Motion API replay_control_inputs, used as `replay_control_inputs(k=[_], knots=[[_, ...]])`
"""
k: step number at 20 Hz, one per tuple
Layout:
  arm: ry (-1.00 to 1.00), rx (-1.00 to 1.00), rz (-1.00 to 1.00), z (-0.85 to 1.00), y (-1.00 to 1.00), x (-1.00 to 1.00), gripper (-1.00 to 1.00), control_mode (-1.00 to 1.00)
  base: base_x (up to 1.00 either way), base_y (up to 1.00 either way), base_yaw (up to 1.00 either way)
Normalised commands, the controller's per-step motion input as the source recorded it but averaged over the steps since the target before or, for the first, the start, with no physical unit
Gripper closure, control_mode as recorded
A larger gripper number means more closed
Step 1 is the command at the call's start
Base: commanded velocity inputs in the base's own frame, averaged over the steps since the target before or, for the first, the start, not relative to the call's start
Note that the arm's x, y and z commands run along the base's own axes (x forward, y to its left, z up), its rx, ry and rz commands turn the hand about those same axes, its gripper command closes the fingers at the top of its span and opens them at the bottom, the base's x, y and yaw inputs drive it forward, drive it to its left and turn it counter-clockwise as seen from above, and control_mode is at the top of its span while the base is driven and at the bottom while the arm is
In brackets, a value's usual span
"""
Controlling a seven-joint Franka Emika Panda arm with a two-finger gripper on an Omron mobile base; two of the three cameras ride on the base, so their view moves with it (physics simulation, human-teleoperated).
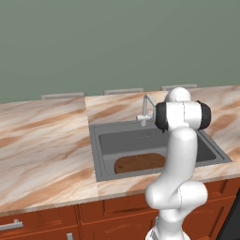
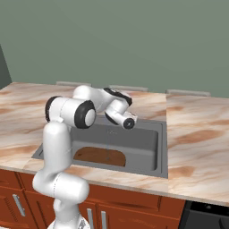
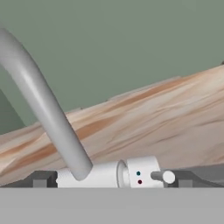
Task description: Turn on the sink faucet with hot water and rinse the cutting board for ten seconds, then turn off the faucet. Push the cutting board to reach the water if necessary.
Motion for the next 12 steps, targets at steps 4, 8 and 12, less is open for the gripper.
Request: replay_control_inputs(k=[4, 8, 12], knots=[[-0.03, 0.0, 0.0, 0.0, 0.28, -0.12, -1.0, -1.0, 0.0, 0.0, 0.0], [-0.02, 0.0, 0.0, 0.0, 0.29, -0.1, -1.0, -1.0, 0.0, 0.0, 0.0], [-0.03, 0.0, 0.0, 0.0, 0.23, -0.06, -1.0, -1.0, 0.0, 0.0, 0.0]])
